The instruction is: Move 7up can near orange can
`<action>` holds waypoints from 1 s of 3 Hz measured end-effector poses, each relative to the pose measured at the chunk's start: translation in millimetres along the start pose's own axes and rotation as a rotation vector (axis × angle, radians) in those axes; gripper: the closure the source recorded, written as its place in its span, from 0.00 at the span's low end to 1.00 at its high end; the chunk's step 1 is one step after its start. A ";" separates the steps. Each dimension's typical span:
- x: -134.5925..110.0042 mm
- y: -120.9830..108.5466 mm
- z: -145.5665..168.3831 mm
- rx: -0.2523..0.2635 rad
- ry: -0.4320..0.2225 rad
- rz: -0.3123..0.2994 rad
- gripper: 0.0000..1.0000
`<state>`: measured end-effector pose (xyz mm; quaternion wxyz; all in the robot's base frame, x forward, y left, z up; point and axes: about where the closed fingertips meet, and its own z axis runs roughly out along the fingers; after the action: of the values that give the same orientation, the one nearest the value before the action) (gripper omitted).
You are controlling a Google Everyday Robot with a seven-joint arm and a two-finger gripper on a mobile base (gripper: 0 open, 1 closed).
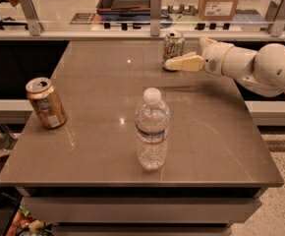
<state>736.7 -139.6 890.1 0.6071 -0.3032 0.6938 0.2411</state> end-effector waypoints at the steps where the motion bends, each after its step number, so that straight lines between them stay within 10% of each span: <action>1: 2.5 -3.2 16.4 -0.024 -0.019 0.010 0.00; 3: 1.2 -6.0 49.9 -0.077 -0.047 0.023 0.00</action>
Offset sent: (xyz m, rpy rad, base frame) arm 0.0442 0.0262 -0.0101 0.0626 -0.0125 0.0669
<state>775.6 -109.0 881.8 0.6085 -0.3126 0.6728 0.2817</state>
